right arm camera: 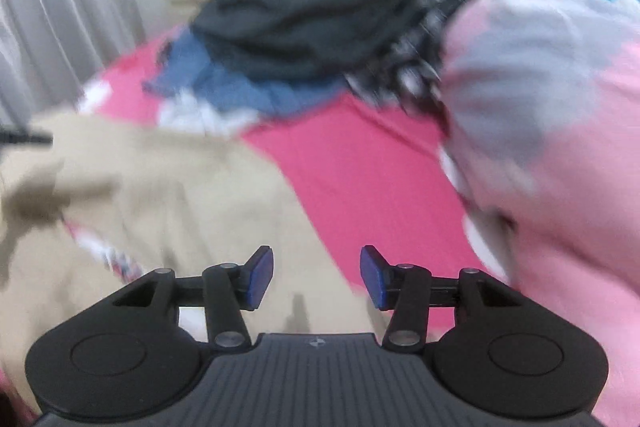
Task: Fold clothes
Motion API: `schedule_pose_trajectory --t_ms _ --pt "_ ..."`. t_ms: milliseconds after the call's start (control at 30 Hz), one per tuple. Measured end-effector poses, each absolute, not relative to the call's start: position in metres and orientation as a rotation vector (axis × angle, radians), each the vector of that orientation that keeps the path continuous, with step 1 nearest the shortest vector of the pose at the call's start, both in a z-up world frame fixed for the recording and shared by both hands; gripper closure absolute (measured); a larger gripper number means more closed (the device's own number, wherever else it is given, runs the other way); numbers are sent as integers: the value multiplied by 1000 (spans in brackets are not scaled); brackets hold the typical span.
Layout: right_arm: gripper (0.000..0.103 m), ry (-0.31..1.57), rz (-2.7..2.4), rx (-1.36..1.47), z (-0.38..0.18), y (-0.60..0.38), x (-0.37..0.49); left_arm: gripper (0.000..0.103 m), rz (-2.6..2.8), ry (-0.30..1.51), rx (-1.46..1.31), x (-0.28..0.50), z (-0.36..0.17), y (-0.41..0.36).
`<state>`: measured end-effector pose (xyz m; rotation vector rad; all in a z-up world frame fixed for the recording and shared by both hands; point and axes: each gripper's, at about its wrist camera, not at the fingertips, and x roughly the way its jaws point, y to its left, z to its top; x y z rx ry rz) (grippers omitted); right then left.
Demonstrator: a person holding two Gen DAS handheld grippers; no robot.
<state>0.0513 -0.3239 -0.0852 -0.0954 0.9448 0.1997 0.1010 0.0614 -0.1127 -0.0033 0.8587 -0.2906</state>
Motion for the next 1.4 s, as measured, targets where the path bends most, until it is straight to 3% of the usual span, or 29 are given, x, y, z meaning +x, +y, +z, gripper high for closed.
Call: schedule_pose_trajectory --t_ms 167,367,400,467,567,800,833,867,900,1200,1233,1300,1333,1400 --pt "51 955 93 -140 -108 -336 0 48 -473 826 204 66 -130 -23" --pt "52 954 25 -171 -143 -350 6 42 -629 747 440 11 -146 -79" --pt "55 958 29 -147 -146 -354 12 41 -640 739 462 5 -148 -84" --pt "84 988 46 -91 -150 -361 18 39 -658 725 497 -4 -153 -90" --pt "103 950 76 -53 -139 -362 17 35 -676 707 536 -13 -161 -96" --pt "99 840 125 -100 -105 -353 -1 35 -720 698 536 -17 -170 -105" --pt "91 857 150 -111 -106 -352 -2 35 -729 699 530 -15 -170 -106" --pt "75 882 163 -115 -110 -352 -3 35 -733 695 531 -14 -171 -107" --pt "70 903 173 -129 -116 -352 -5 35 -737 691 531 -14 -171 -106" --pt "61 992 238 -288 -153 -345 6 35 -735 722 543 -8 -178 -96" --pt "64 1019 242 -294 -156 -344 8 35 -726 723 535 -6 -177 -97" --pt "80 1035 253 -329 -156 -338 6 35 -716 730 516 -1 -177 -98" --pt "94 1037 265 -354 -154 -333 3 35 -714 736 506 0 -177 -99" --pt "102 1042 292 -405 -154 -324 -3 35 -717 741 494 3 -179 -100"
